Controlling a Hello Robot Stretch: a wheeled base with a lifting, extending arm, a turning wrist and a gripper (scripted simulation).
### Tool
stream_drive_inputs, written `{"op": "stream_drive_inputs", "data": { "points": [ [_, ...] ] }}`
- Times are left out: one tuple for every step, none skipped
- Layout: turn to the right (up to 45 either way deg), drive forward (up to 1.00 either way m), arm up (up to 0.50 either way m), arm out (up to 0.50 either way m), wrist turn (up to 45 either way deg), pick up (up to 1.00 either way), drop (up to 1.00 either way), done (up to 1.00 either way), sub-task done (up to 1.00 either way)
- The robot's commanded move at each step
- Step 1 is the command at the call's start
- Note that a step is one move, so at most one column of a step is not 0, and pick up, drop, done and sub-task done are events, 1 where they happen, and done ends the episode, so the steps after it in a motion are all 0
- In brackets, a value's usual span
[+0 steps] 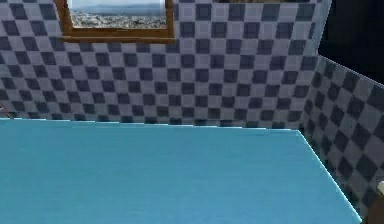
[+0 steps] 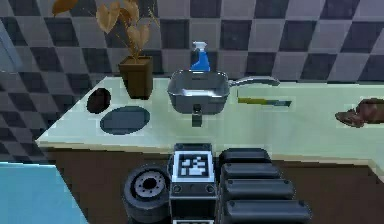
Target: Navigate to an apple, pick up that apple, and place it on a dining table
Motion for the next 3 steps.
{"op": "stream_drive_inputs", "data": {
  "points": [
    [-45.0, 0.00, 0.00, 0.00, 0.0, 0.00, 0.00, 0.00, 0.00],
    [-42.0, 0.00, 0.00, 0.00, 0.0, 0.00, 0.00, 0.00, 0.00],
    [0.0, 1.00, 0.00, 0.00, 0.0, 0.00, 0.00, 0.00, 0.00]
  ]
}}
